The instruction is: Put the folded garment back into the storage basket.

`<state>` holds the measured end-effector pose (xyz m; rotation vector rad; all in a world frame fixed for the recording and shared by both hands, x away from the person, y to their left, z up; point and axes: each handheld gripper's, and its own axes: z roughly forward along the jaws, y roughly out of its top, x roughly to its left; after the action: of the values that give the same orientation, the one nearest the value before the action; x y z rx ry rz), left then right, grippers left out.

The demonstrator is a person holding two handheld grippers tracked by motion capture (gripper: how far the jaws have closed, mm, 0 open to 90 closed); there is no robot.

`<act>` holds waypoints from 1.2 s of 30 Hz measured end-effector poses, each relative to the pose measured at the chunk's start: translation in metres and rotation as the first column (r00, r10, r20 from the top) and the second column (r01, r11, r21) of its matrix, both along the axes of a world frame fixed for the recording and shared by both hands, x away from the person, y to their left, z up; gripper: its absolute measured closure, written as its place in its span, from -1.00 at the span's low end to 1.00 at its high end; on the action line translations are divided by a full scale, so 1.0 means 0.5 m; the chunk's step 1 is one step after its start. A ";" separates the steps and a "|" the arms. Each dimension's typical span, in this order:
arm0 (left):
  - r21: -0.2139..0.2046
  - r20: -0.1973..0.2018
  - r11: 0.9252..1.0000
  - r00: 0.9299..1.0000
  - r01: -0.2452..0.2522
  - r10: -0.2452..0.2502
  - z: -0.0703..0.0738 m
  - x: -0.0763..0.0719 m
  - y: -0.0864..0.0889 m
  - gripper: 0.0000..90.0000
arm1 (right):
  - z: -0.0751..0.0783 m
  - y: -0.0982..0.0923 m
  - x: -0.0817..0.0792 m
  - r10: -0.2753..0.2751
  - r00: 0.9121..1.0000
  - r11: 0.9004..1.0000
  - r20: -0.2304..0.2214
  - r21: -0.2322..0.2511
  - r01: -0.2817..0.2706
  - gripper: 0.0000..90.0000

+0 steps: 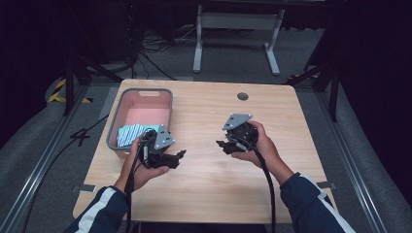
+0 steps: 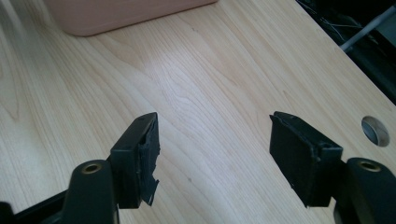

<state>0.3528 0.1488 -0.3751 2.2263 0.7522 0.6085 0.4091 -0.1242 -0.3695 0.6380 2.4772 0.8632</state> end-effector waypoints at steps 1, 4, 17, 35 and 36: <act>-0.004 -0.001 1.000 1.000 0.005 -0.005 -0.006 -0.005 -0.008 -0.51 | -0.002 -0.005 -0.001 -0.003 1.000 1.000 -0.001 -0.003 0.003 -0.25; 0.004 -0.006 1.000 1.000 0.025 -0.025 -0.012 -0.009 -0.017 -0.51 | -0.012 -0.020 -0.004 -0.013 1.000 1.000 -0.007 -0.012 0.013 -0.25; 0.058 -0.014 0.996 0.998 0.070 -0.069 -0.051 -0.028 -0.050 -0.58 | -0.046 -0.077 -0.031 -0.032 0.999 0.999 -0.020 -0.038 0.031 -0.27; 0.121 -0.089 0.983 0.988 0.136 -0.126 -0.130 -0.038 -0.077 -0.58 | -0.111 -0.131 -0.067 -0.047 0.997 0.997 -0.056 -0.057 0.044 -0.34; 0.122 -0.089 0.983 0.988 0.139 -0.128 -0.133 -0.037 -0.077 -0.58 | -0.114 -0.134 -0.068 -0.046 0.997 0.997 -0.055 -0.056 0.043 -0.34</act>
<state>0.3342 0.1104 -0.4417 2.4093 0.6126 0.5152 0.3749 -0.1912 -0.4267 0.7046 2.5179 0.7674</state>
